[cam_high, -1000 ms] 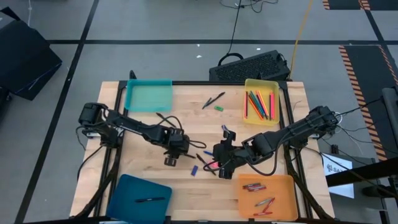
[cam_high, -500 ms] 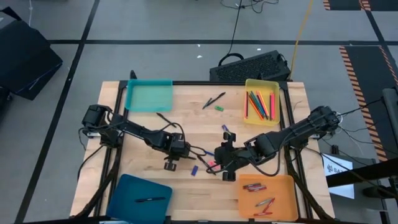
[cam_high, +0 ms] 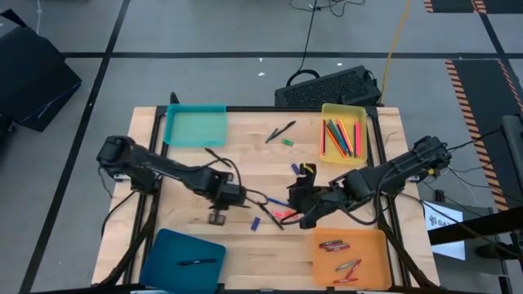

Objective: Sort crayons/erasers/pens/pencils in bins
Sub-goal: Put the black pen into the blue bin, then put the blue pen into the blue bin

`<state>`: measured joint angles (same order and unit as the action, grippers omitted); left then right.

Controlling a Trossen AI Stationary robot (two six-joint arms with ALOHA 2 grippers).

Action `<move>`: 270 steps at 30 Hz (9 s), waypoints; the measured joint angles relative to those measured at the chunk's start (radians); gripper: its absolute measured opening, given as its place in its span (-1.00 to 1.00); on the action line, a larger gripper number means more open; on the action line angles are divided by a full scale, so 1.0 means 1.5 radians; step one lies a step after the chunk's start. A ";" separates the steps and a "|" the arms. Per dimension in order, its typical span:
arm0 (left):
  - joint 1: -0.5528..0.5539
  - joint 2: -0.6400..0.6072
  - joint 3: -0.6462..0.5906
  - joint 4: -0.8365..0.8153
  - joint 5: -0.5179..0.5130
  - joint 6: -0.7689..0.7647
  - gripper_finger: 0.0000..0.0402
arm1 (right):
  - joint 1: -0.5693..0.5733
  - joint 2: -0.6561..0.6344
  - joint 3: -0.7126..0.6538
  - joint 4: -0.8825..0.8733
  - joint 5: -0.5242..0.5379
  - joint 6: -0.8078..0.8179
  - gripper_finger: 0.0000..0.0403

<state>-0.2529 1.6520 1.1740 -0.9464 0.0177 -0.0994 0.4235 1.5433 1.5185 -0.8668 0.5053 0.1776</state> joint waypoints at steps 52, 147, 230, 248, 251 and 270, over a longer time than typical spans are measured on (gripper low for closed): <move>-0.438 -0.069 -0.049 0.078 0.208 -0.534 0.25 | -0.065 0.399 -0.019 0.223 -0.174 0.267 -0.87; -0.340 -0.221 0.055 -0.215 -0.079 -0.447 -0.84 | 0.053 0.019 0.055 0.250 -0.007 0.025 0.13; -0.446 -0.320 -0.100 0.213 -0.572 -0.599 -0.24 | -0.145 0.247 -0.274 0.325 -0.297 -0.131 -0.69; -0.253 -0.303 -0.100 0.354 -0.587 -0.366 0.33 | -0.147 0.019 -0.258 0.488 -0.141 -0.012 -0.90; -0.219 -0.303 -0.100 0.482 -0.502 -0.239 0.33 | -0.147 -0.038 -0.263 0.622 -0.130 -0.046 -0.90; -0.023 -0.248 -0.100 0.888 -0.266 -0.006 0.03 | -0.133 -0.091 -0.266 0.866 -0.181 -0.139 -0.91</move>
<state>-0.2876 1.2807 1.0241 0.3858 -0.3814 -0.1081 0.2246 1.4068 1.1191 0.4327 0.2333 -0.0315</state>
